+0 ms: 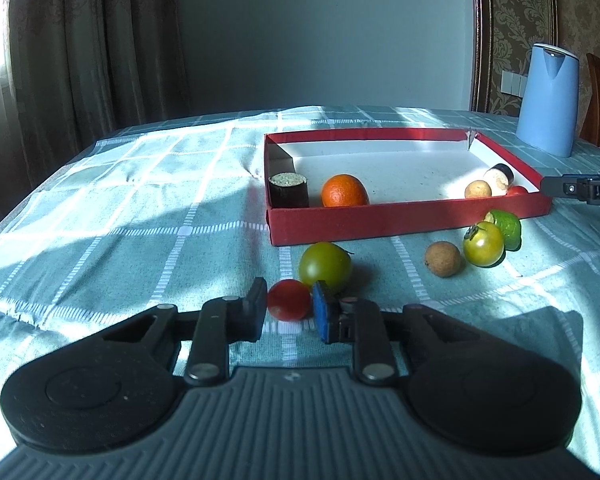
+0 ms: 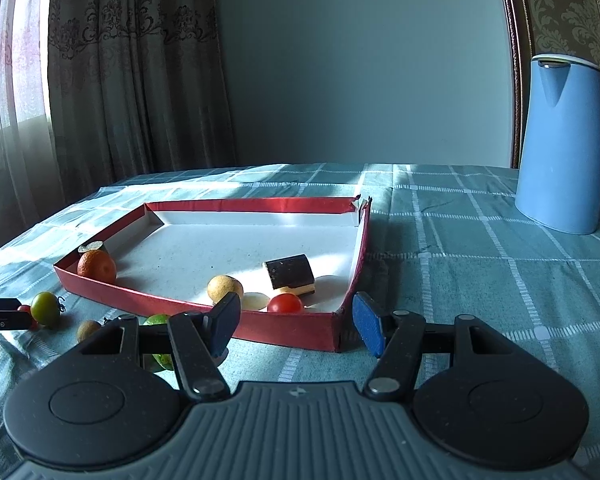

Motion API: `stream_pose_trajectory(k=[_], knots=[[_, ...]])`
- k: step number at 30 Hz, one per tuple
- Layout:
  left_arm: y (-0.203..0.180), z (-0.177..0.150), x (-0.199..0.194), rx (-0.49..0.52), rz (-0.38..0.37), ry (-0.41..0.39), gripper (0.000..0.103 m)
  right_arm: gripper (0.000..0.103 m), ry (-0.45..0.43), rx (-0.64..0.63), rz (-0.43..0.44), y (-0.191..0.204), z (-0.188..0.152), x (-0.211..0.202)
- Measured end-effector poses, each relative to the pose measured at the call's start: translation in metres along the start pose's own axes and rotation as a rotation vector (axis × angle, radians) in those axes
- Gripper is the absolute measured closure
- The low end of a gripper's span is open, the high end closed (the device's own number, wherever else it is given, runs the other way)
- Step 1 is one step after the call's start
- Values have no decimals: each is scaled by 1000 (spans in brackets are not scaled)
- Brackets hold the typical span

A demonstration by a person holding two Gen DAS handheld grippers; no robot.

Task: Organize fruits
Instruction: 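Close the left gripper on the other red cherry tomato, then carry the cherry tomato into the tray and open the left gripper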

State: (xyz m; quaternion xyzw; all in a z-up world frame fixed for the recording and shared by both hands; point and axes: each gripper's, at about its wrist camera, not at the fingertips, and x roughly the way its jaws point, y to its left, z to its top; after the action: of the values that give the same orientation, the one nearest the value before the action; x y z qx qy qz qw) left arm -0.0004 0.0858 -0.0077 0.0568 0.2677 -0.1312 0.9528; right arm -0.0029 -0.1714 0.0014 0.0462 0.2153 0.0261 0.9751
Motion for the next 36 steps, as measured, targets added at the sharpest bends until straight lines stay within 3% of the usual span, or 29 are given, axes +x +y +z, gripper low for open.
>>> stream_pose_trajectory(k=[21, 25, 31, 36], knots=[[-1, 0, 5, -18, 44, 25, 81, 41, -5, -8, 1, 1, -1, 0], [-6, 3, -4, -38, 52, -9, 81, 41, -6, -10, 0, 1, -1, -1], [-31, 27, -27, -20, 72, -132, 81, 41, -3, -17, 10, 5, -3, -3], [-48, 53, -21, -39, 103, -224, 81, 41, 1, -26, 20, 14, -7, -9]])
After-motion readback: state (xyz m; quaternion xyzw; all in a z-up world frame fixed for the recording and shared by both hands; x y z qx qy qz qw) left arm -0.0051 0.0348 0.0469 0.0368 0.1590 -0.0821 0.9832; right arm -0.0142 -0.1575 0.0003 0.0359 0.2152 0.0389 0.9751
